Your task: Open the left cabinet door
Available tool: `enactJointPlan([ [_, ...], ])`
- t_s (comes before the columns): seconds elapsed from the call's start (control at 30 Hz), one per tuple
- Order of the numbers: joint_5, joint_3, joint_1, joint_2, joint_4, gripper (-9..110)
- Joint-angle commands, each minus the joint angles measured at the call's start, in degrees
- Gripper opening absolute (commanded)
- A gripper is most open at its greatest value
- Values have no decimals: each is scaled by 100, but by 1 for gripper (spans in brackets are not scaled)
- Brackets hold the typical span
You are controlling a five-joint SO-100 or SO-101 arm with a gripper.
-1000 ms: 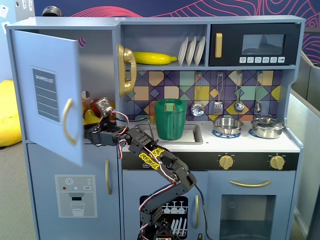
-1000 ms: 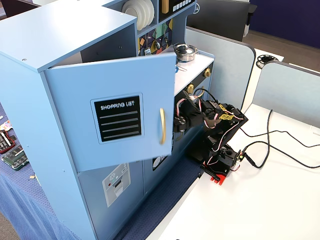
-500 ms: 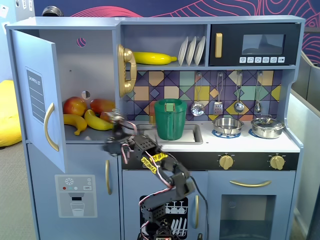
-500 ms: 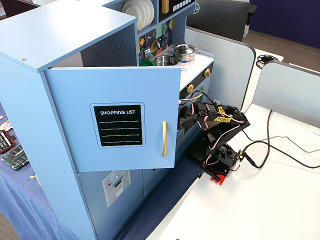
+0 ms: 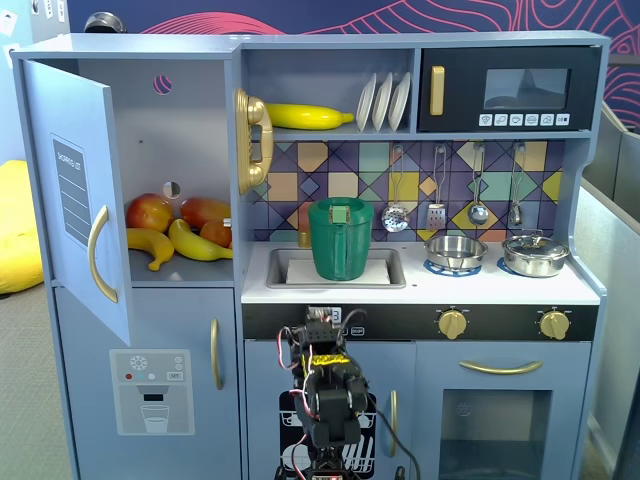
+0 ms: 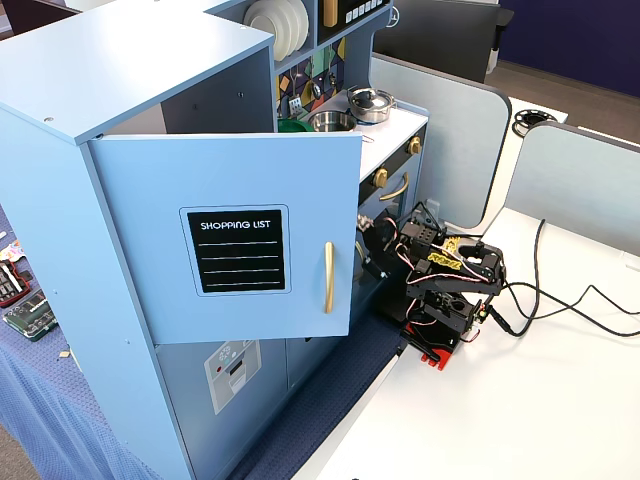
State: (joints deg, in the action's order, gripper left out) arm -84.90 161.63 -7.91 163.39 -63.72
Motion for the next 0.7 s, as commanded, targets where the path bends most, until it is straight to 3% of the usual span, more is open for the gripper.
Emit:
enactJointPlan([
  [0.0, 387, 369, 281, 396, -387, 0],
  [0.43, 501, 1002, 844, 1705, -2197, 0],
  [0.67, 615, 1002, 993, 1872, -2294, 0],
])
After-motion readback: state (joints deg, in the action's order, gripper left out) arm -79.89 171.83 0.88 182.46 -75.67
